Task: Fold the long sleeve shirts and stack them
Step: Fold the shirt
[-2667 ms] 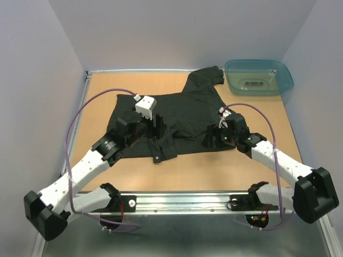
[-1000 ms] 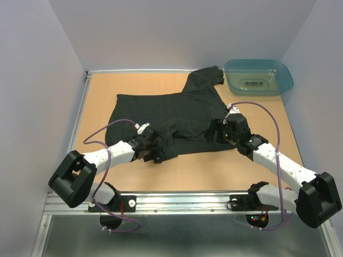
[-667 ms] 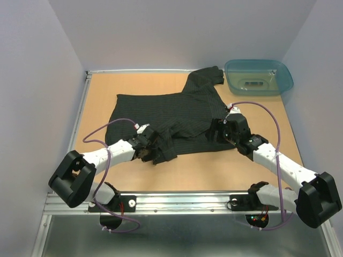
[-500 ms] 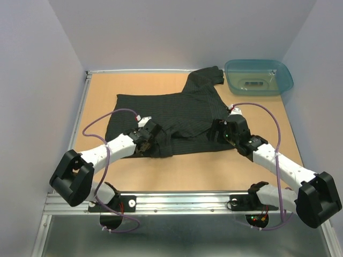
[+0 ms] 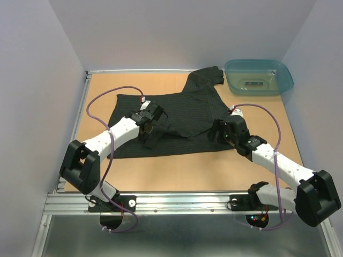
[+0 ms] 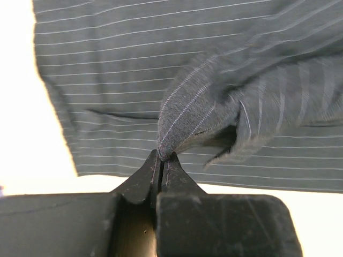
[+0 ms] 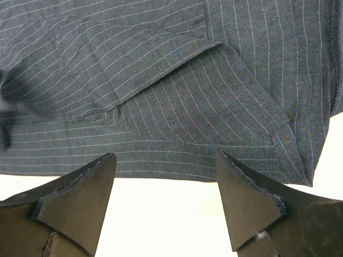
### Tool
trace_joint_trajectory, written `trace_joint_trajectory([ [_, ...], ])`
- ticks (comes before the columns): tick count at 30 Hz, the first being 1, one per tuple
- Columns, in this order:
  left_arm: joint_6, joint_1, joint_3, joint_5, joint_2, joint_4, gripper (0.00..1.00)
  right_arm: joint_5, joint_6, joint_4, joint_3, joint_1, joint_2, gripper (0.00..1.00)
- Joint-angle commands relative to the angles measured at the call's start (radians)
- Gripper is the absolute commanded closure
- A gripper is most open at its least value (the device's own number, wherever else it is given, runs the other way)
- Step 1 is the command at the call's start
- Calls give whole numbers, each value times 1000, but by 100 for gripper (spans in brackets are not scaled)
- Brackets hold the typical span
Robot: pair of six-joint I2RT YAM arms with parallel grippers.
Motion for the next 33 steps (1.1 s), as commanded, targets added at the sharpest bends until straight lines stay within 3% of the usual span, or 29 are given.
trace_joint_trajectory([
  [1, 109, 26, 81, -69, 10, -99, 100, 13, 7, 47, -16, 3, -9, 20],
  [13, 330, 154, 118, -163, 64, -54, 100, 18, -8, 47, 20, 2, 38, 20],
  [24, 398, 184, 132, -161, 159, 39, 98, 33, -5, 47, 43, -4, 71, 20],
  [29, 390, 184, 182, -159, 184, -34, 91, 55, -11, 47, 40, -4, 66, 20],
  [31, 382, 184, 208, -172, 193, -65, 75, 56, -13, 47, 44, -4, 71, 20],
  [33, 367, 184, 242, -211, 194, -109, 69, 53, -14, 49, 47, -4, 77, 20],
])
